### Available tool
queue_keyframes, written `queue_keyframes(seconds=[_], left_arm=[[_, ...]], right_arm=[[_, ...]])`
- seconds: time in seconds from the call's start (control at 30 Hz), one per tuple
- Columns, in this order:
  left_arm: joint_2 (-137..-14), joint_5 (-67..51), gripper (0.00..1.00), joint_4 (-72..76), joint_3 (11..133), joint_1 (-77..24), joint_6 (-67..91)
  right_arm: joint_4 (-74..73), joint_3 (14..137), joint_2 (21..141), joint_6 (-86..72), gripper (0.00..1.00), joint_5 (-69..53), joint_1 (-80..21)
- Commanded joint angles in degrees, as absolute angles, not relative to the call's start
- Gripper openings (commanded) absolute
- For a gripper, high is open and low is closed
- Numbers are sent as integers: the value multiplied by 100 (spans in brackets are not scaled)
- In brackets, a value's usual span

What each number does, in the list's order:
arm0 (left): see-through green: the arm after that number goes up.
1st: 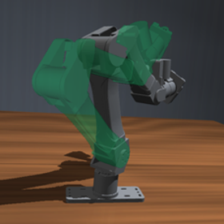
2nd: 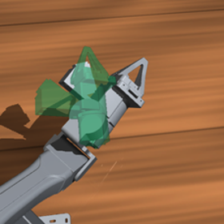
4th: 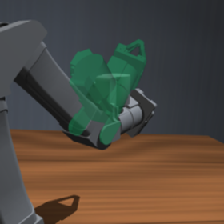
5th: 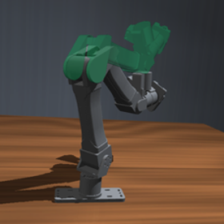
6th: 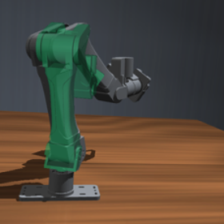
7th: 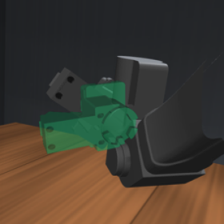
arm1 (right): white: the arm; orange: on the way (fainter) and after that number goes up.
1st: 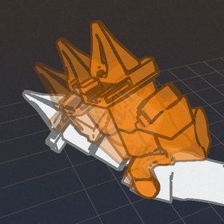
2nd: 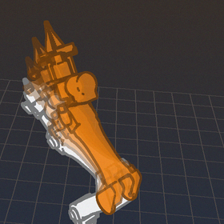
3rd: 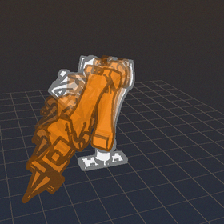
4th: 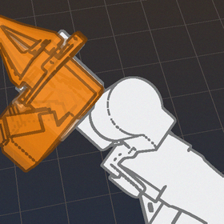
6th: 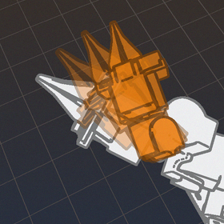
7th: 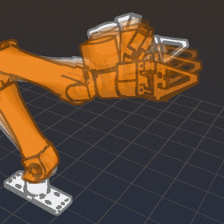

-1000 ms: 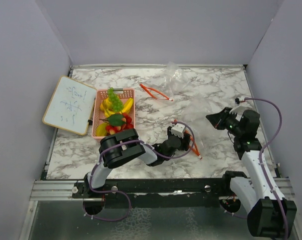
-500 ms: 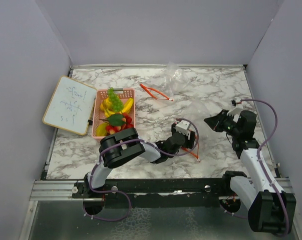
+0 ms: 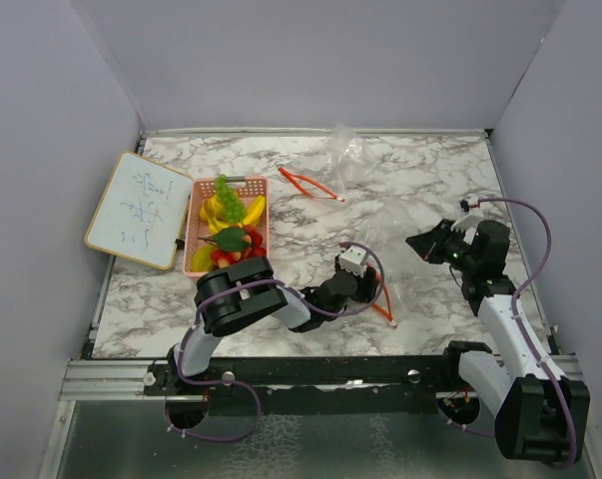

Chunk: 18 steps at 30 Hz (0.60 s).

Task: Open the zip-top bag and remove the fake food
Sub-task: Pick up the fake fruit from the zipper food storage bag.

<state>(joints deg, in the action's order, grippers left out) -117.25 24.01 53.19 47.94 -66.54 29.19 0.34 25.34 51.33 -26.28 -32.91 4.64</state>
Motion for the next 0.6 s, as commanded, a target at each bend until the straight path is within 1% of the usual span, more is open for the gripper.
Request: queue_keyframes(seconds=[0.0,0.03,0.07,0.17,0.23,0.43,0.57], left_arm=[[-11731,2189,46,5375,4514,-6654,3130],[-11733,2202,38,5399,4495,-6656,3151],[-11729,2199,34,5405,4486,-6660,3155],[-11650,2201,29,5414,4460,-6653,3134],[-11562,2178,27,5390,4435,-6656,3102],[-10886,1976,27,4799,4360,-6709,2822],[-10224,2368,28,4045,4221,-6931,2547]], right_arm=[[380,2437,5203,-2652,2,-3493,501],[378,2428,5203,-2666,2,-3497,501],[380,2426,5200,-2671,2,-3499,501],[363,2426,5184,-2648,2,-3474,502],[345,2425,5185,-2633,2,-3453,501],[404,2373,5287,-2711,2,-3393,501],[411,2435,5522,-2705,2,-3125,501]])
